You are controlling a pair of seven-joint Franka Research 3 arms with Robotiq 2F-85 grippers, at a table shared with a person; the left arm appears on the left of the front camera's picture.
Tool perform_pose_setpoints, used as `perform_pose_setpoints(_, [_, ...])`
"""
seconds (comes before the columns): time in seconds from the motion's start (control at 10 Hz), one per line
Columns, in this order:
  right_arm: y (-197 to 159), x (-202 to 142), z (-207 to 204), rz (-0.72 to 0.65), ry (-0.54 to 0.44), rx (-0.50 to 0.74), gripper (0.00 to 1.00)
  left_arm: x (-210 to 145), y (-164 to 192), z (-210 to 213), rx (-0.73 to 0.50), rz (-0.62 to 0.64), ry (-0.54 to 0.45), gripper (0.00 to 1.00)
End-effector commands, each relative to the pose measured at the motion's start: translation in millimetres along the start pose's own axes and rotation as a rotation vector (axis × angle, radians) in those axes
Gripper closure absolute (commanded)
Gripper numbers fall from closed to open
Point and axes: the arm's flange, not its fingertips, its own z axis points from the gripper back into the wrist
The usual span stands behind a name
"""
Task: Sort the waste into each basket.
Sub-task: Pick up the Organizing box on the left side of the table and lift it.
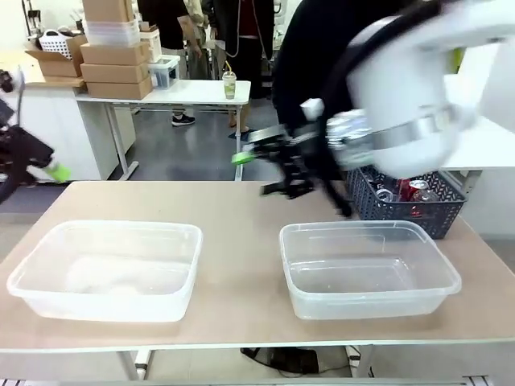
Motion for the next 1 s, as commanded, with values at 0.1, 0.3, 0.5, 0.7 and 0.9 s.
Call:
perform_pose_setpoints(0.1, [-6.0,21.0,-21.5,0.224,0.024,-0.224,0.00,-16.0,11.0,-9.9,-0.032,0.108,-0.127,0.00])
perform_pose_setpoints(0.3, [11.4,-6.2,-31.8,0.114,0.034,-0.082,0.00,-12.9,8.1,-3.9,0.094,-0.013,0.071,0.00])
perform_pose_setpoints(0.5, [15.7,-12.0,-92.7,0.098,0.225,-0.398,0.00,-14.5,20.8,-30.5,0.203,-0.016,0.090,0.00])
perform_pose_setpoints(0.7, [42.7,-29.3,-145.2,0.077,0.165,-0.602,0.00,-29.9,38.5,-70.3,0.191,-0.099,0.136,0.00])
perform_pose_setpoints(0.9, [53.2,-35.3,-157.3,0.027,0.073,-0.700,0.00,-37.7,45.4,-87.4,0.099,-0.123,0.093,0.00])
